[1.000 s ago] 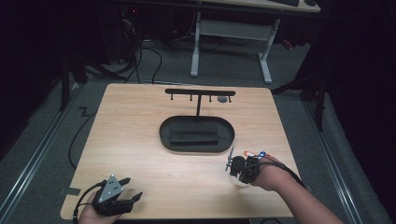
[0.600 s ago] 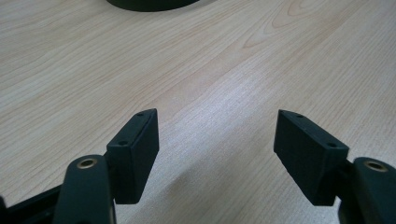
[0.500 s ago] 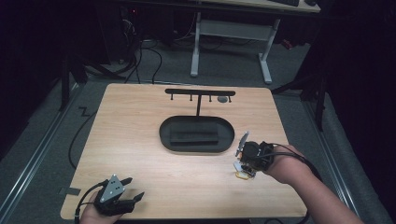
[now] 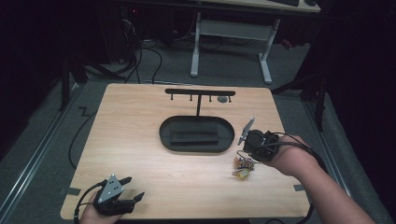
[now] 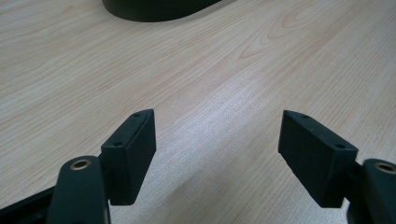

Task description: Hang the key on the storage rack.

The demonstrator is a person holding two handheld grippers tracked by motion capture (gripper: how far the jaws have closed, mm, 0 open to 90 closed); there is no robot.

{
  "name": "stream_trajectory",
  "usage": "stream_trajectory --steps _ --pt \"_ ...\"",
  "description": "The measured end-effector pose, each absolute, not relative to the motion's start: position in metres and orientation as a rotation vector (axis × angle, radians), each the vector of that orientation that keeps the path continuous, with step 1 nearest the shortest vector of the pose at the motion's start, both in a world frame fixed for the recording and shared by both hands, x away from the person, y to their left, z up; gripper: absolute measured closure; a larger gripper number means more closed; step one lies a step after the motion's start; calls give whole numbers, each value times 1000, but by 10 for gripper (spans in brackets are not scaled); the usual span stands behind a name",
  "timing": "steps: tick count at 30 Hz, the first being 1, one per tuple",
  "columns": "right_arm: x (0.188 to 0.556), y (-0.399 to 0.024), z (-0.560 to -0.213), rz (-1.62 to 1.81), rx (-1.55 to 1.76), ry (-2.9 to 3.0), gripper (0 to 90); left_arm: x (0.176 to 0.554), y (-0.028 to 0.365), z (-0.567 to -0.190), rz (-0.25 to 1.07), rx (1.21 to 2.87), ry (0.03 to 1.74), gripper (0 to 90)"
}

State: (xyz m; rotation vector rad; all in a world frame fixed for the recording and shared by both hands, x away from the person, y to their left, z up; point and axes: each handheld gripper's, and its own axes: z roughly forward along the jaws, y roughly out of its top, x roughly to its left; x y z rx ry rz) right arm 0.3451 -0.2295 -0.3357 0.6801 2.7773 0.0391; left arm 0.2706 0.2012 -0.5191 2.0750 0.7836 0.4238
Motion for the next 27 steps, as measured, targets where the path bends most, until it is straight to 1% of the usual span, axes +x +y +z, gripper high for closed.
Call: stream_trajectory --steps 15,21,23,27 --pt "355 -230 -304 101 698 2750 883 272 202 -520 427 2075 796 285" --pt "364 -229 -297 123 732 2746 883 273 200 -520 424 2077 792 293" --pt "365 -229 -296 119 736 2745 882 273 199 -519 427 2079 788 309" --pt "377 -226 -296 111 746 2741 882 272 198 -517 426 2076 785 315"
